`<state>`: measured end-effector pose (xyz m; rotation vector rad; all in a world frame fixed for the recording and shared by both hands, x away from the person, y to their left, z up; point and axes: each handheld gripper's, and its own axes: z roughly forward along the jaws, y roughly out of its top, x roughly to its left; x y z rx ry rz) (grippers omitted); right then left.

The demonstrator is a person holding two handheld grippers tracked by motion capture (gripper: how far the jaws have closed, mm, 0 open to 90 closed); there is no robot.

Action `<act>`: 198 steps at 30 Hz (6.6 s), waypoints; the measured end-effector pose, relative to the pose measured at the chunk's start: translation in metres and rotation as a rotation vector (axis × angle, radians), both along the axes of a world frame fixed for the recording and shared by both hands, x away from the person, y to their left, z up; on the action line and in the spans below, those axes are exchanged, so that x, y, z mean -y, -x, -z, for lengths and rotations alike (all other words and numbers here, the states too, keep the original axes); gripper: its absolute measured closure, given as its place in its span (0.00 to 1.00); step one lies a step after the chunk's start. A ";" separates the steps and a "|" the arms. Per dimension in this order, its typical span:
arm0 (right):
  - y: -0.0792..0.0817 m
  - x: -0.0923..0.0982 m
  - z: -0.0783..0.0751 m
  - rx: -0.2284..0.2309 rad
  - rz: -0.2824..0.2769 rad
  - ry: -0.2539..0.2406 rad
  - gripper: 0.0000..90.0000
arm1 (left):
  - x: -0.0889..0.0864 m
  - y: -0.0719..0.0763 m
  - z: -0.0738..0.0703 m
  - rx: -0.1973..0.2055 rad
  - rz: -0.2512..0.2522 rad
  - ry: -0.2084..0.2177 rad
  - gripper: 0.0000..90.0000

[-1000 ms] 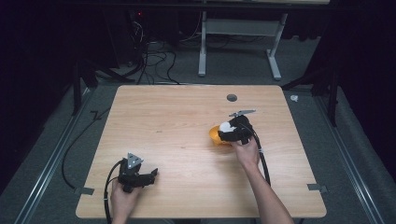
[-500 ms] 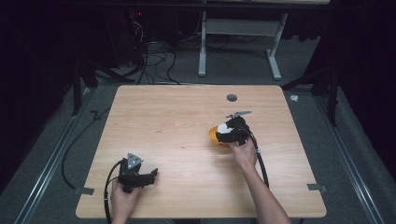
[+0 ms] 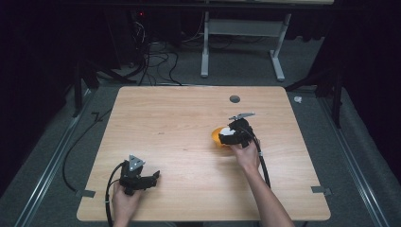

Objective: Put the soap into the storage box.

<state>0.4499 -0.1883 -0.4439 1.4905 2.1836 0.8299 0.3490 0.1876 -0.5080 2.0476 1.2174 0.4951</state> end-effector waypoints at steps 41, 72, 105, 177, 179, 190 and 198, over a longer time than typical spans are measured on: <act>0.045 0.054 -0.032 0.165 0.046 -0.075 0.27 | 0.000 0.000 0.000 0.000 0.000 0.001 0.17; 0.093 0.092 -0.031 0.222 0.077 -0.131 0.27 | 0.000 0.000 0.000 0.001 0.001 -0.002 0.17; 0.126 0.120 -0.016 0.233 0.126 -0.138 0.28 | 0.000 0.000 0.000 0.001 -0.001 -0.002 0.17; 0.132 0.104 0.055 0.128 0.158 -0.054 0.33 | 0.000 0.000 0.000 0.001 -0.001 -0.002 0.17; 0.131 0.103 0.057 0.125 0.155 -0.035 0.32 | 0.000 0.000 0.000 0.001 -0.001 -0.002 0.17; 0.129 0.098 0.058 0.105 0.134 0.008 0.29 | 0.000 0.000 0.000 0.001 -0.001 -0.002 0.17; 0.129 0.098 0.058 0.103 0.137 0.007 0.29 | 0.000 0.000 0.000 0.001 -0.001 -0.002 0.17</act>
